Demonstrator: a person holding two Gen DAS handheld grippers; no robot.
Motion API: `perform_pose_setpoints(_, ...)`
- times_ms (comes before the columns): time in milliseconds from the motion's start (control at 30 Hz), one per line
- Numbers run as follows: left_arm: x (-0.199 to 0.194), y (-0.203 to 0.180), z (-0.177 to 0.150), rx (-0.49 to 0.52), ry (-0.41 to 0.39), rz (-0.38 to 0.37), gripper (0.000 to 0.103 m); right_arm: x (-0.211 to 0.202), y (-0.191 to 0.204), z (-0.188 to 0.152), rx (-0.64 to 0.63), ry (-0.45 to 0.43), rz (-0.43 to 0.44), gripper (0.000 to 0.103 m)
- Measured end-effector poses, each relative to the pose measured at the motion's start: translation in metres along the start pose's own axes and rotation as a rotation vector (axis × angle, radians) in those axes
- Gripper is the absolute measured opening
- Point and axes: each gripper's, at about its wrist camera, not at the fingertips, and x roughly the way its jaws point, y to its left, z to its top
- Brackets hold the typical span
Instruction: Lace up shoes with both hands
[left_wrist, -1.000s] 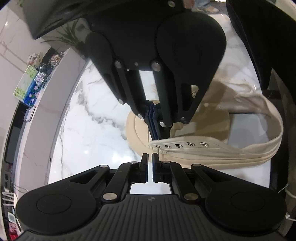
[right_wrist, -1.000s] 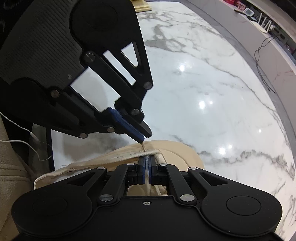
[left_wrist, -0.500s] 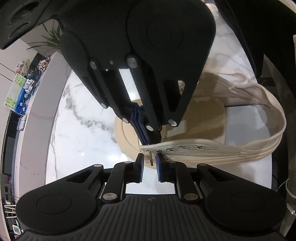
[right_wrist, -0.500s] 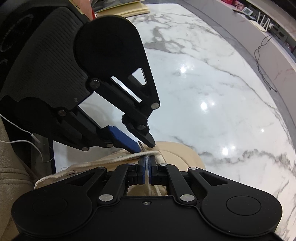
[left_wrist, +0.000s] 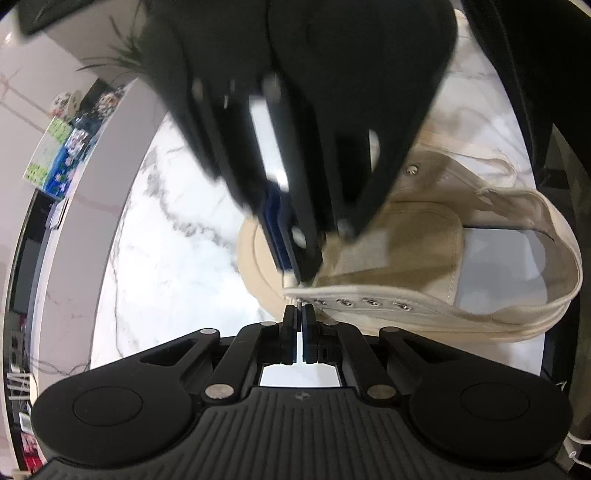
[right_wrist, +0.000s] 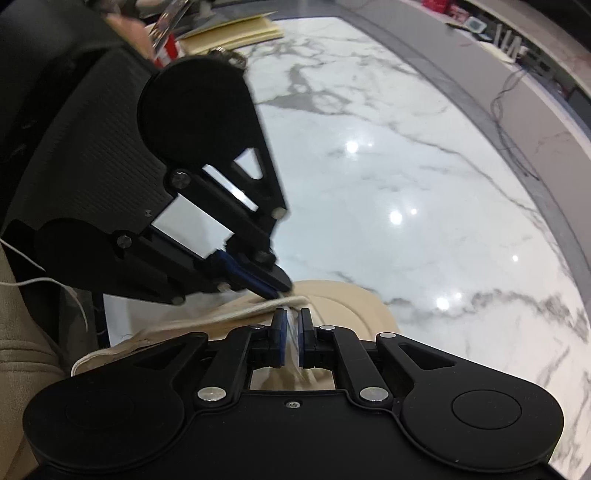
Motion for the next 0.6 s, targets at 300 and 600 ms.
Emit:
perform_pose_setpoints(300, -0.029, 0.006, -0.015, -0.062, 0.051, 0.083, 0.001, -0.015, -0.054, -0.031, 0.15, 0.067, -0.151, 0.007)
perform_pose_setpoints(600, -0.038, 0.031, -0.028, -0.111, 0.121, 0.178, 0.002, 0.021, -0.081, -0.053, 0.289, 0.157, -0.153, 0.007)
